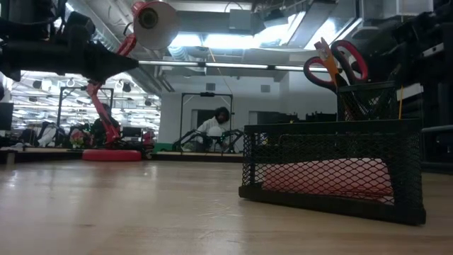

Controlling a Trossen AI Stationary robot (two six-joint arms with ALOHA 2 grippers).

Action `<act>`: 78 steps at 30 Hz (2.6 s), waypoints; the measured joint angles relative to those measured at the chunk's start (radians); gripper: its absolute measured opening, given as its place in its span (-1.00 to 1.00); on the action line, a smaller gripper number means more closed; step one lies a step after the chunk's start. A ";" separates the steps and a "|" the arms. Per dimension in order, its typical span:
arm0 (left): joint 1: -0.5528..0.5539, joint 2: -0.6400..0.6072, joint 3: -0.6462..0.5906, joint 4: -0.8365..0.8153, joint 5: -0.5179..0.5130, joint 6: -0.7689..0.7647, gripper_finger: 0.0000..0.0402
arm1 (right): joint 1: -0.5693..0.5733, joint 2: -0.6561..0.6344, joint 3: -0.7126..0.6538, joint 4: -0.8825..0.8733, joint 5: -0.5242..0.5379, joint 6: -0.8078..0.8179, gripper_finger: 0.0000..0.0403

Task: Pick and place office supplies into organizer
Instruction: Return to Home Position

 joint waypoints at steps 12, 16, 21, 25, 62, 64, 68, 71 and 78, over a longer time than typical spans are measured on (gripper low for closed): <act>-0.045 -0.268 0.000 -0.273 -0.058 0.031 -0.99 | -0.027 -0.024 0.000 0.018 -0.068 0.053 -1.00; -0.045 -0.324 0.000 -0.333 -0.062 0.052 -0.99 | -0.027 -0.024 0.000 0.012 -0.074 0.029 -1.00; -0.044 -0.324 0.000 -0.377 -0.118 0.072 -0.99 | -0.034 -0.024 0.000 -0.017 -0.076 0.012 -1.00; -0.043 -0.323 0.000 -0.371 -0.126 0.042 -0.99 | -0.040 -0.024 0.000 -0.023 -0.079 0.016 -1.00; -0.043 -0.323 0.000 -0.371 -0.126 0.030 -0.99 | 0.036 -0.023 -0.002 0.017 -0.039 0.111 -0.89; -0.043 -0.323 0.000 -0.371 -0.126 0.030 -0.99 | 0.047 -0.025 -0.002 -0.017 -0.028 0.074 -0.88; -0.043 -0.323 0.000 -0.371 -0.126 0.030 -0.99 | 0.128 -0.085 -0.002 -0.100 0.104 0.057 -0.89; -0.044 -0.323 0.000 -0.371 -0.126 0.030 -0.99 | 0.203 -0.139 -0.002 -0.117 0.215 0.061 -0.91; -0.043 -0.323 0.000 -0.371 -0.126 0.030 -0.99 | 0.343 -0.138 -0.002 -0.126 0.259 0.062 -0.92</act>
